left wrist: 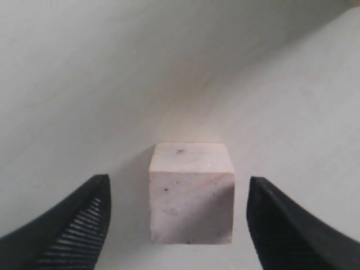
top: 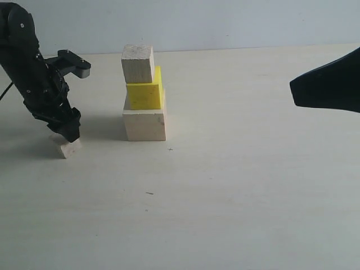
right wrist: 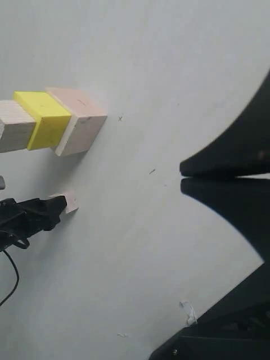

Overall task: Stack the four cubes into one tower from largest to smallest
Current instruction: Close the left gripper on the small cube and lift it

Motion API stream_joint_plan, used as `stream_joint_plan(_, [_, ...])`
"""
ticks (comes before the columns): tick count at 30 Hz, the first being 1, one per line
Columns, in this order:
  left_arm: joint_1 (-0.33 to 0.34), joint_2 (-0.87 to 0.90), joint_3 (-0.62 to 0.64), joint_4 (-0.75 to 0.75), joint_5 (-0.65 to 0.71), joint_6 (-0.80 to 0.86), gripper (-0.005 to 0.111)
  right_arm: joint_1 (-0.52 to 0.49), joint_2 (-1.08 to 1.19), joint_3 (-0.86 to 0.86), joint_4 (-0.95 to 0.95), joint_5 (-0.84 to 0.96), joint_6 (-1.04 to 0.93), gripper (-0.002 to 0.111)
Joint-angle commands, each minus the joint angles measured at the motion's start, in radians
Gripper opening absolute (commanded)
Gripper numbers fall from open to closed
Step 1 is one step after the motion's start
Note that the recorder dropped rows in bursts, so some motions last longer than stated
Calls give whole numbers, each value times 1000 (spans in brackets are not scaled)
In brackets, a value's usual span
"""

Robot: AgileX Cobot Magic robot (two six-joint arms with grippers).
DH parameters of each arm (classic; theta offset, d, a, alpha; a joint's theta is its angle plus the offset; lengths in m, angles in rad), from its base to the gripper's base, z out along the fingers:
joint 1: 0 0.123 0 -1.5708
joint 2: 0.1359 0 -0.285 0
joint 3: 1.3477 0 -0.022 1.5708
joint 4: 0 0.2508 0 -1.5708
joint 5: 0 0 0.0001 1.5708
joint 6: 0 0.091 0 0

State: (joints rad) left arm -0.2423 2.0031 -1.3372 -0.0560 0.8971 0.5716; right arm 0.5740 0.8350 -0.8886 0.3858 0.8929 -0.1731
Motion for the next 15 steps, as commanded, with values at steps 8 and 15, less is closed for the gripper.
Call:
stream_joint_plan(8, [-3, 50, 1, -9, -13, -1, 66, -4, -9, 4, 2, -8, -9, 0])
stream_joint_plan(15, [-3, 68, 1, -11, -29, -1, 66, -4, -9, 4, 2, -8, -9, 0])
